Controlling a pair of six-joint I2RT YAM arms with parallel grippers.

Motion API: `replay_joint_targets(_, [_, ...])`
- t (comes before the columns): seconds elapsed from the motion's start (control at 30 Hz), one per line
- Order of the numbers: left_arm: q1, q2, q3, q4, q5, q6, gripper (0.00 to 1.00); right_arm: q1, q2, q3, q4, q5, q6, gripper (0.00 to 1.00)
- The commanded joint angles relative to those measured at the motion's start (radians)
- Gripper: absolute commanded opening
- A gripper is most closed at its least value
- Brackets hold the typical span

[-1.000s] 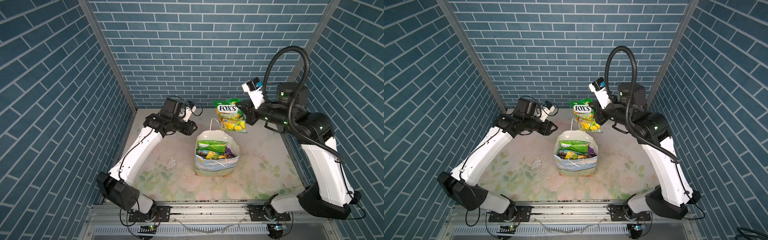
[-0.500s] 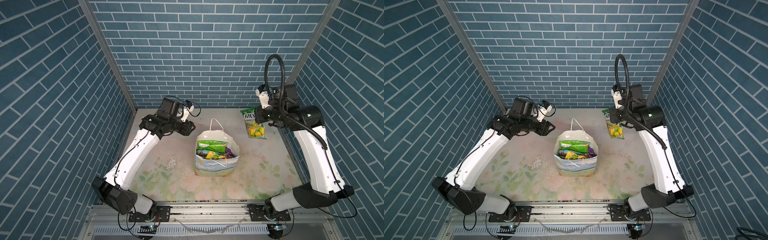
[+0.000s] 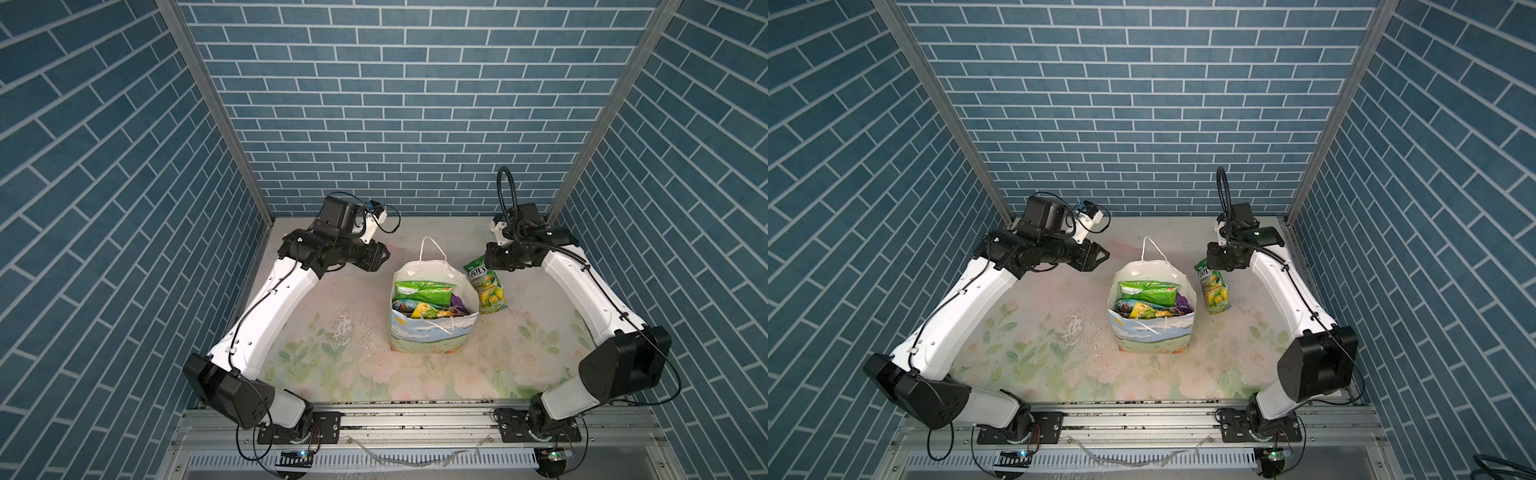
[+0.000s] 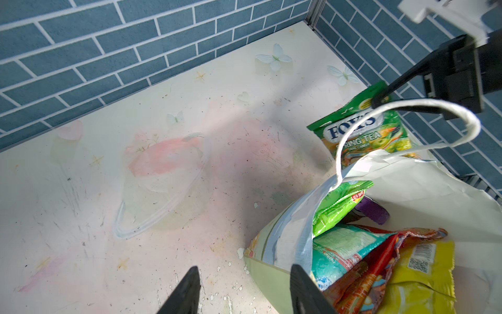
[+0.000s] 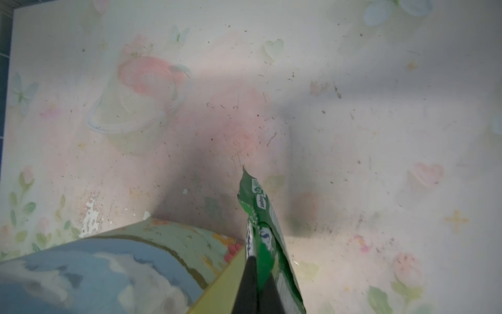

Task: Take the snacks out of the paper bag
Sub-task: Place the snack at the middle-right of the table.

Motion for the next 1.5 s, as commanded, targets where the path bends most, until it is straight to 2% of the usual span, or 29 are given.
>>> replay_joint_targets(0.0, [0.007, 0.012, 0.008, -0.021, 0.013, 0.009, 0.55, -0.037, 0.013, -0.049, 0.227, -0.185, 0.157, 0.0])
replay_joint_targets(0.2, [0.009, -0.005, -0.014, -0.016, 0.008, 0.005, 0.55, -0.155, 0.049, -0.221, 0.43, -0.299, 0.29, 0.0])
replay_joint_targets(0.37, [0.009, -0.007, -0.015, -0.018, 0.002, 0.004, 0.55, -0.208, 0.09, -0.267, 0.396, -0.303, 0.252, 0.0])
replay_joint_targets(0.5, [0.009, -0.004, -0.013, -0.011, 0.004, -0.001, 0.55, -0.229, 0.114, -0.273, 0.33, -0.256, 0.202, 0.0])
replay_joint_targets(0.73, [0.01, -0.002, -0.025, -0.008, 0.007, -0.01, 0.55, -0.241, 0.107, -0.267, 0.21, -0.056, 0.095, 0.0])
replay_joint_targets(0.93, [0.01, 0.002, -0.028, -0.021, 0.002, -0.006, 0.55, -0.249, 0.115, -0.273, 0.156, -0.008, 0.038, 0.0])
replay_joint_targets(1.1, [0.01, 0.004, -0.024, -0.018, 0.002, -0.011, 0.55, -0.248, 0.125, -0.278, 0.139, -0.018, 0.02, 0.06])
replay_joint_targets(1.3, [0.009, 0.003, -0.029, -0.018, 0.005, -0.015, 0.55, -0.252, 0.122, -0.274, 0.113, 0.016, 0.006, 0.25])
replay_joint_targets(1.47, [0.01, -0.001, -0.036, -0.018, 0.011, -0.019, 0.55, -0.253, 0.101, -0.265, 0.104, 0.01, -0.01, 0.27])
